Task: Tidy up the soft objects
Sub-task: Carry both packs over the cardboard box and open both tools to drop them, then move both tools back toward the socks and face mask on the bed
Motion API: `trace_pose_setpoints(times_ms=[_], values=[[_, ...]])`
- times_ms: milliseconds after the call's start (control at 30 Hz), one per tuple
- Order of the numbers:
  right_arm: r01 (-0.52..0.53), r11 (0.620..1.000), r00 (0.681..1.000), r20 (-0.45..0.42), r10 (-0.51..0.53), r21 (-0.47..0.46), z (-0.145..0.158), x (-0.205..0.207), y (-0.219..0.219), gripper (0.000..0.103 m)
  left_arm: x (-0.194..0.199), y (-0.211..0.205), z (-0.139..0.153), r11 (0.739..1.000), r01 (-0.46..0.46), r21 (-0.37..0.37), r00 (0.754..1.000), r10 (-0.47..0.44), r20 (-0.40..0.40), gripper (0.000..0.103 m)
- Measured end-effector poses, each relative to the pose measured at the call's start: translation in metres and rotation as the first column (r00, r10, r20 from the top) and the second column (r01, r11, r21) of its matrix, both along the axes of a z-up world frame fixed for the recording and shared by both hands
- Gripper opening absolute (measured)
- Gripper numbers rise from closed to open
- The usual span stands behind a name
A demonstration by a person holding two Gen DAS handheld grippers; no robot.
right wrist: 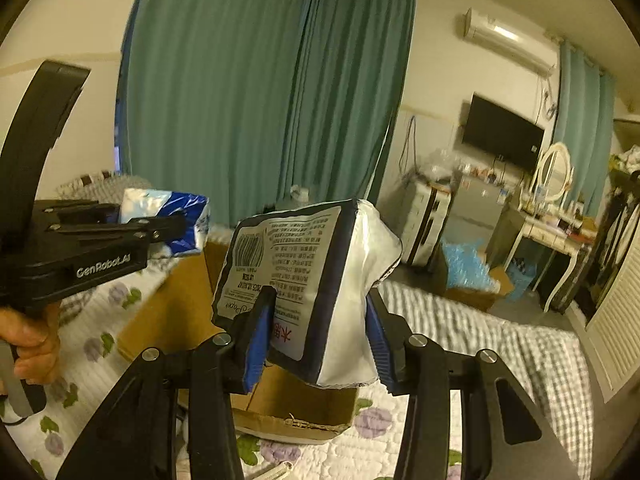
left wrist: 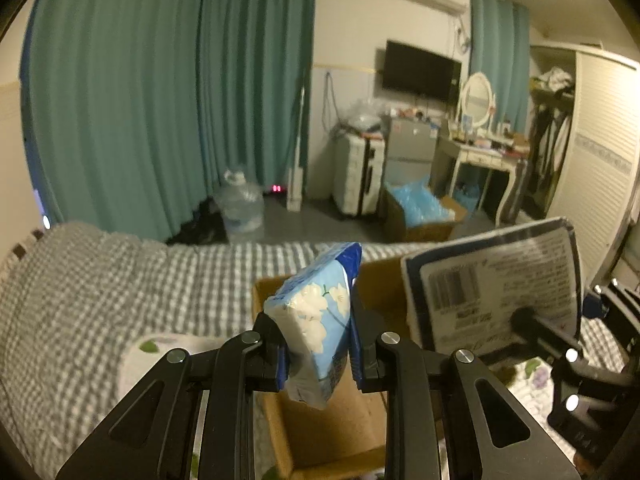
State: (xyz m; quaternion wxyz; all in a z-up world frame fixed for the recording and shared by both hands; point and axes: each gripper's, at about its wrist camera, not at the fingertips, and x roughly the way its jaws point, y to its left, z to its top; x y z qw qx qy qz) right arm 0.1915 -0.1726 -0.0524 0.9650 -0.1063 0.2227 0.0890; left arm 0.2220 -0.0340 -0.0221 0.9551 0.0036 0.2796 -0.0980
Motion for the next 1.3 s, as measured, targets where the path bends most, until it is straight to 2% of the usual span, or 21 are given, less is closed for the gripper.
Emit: trace_pose_setpoints(times_ms=[233,333,433,500,600,667,800,867,933,1033,1233,1300], values=[[0.019,0.998,0.993,-0.115,-0.026,-0.064,-0.047,0.039,0.008,0.045,0.031,-0.015,-0.043,0.999,0.012,0.042,0.993,-0.007,-0.116,0.023],[0.007,0.996,0.987,-0.16,-0.021,-0.092,-0.062,0.053,0.014,0.045,0.04,-0.02,-0.063,0.998,0.023,0.053,0.982,-0.013,-0.187,0.023],[0.003,0.991,0.982,-0.188,-0.028,-0.132,-0.075,0.06,0.018,0.047,0.04,-0.024,-0.066,0.997,0.035,0.072,0.98,-0.02,-0.197,0.024],[0.011,0.988,0.979,-0.201,-0.042,-0.157,-0.085,0.064,0.02,0.047,0.041,-0.024,-0.066,0.996,0.034,0.081,0.979,-0.016,-0.205,0.029],[0.028,0.985,0.979,-0.195,-0.061,-0.168,-0.089,0.066,0.018,0.054,0.044,-0.016,-0.069,0.999,0.017,0.039,0.971,-0.007,-0.24,0.029],[0.023,0.986,0.981,-0.187,-0.055,-0.167,-0.087,0.064,0.018,0.068,0.044,-0.011,-0.068,1.0,0.009,0.0,0.967,-0.008,-0.256,0.031],[0.044,0.984,0.988,-0.138,-0.069,-0.173,-0.075,0.053,0.018,0.075,0.039,-0.012,-0.059,1.0,0.002,-0.03,0.963,-0.01,-0.268,0.034],[0.056,0.984,0.991,-0.114,-0.075,-0.167,-0.066,0.046,0.016,0.076,0.034,-0.011,-0.052,0.999,-0.014,-0.029,0.963,0.006,-0.271,0.048],[0.064,0.987,0.993,-0.091,-0.078,-0.148,-0.054,0.036,0.015,0.076,0.028,-0.008,-0.045,0.999,-0.024,-0.041,0.963,0.012,-0.27,0.054],[0.079,0.99,0.995,-0.048,-0.085,-0.121,-0.035,0.02,0.01,0.077,0.009,0.003,-0.024,0.996,-0.058,-0.073,0.975,0.041,-0.219,0.061],[0.106,0.993,0.994,0.022,-0.105,-0.051,0.004,-0.019,-0.001,0.084,-0.027,0.019,0.019,0.993,-0.076,-0.093,0.991,0.066,-0.114,0.062],[0.105,0.994,0.994,0.043,-0.103,-0.026,0.016,-0.034,-0.001,0.09,-0.041,0.023,0.035,0.992,-0.09,-0.092,0.994,0.084,-0.064,0.069]])
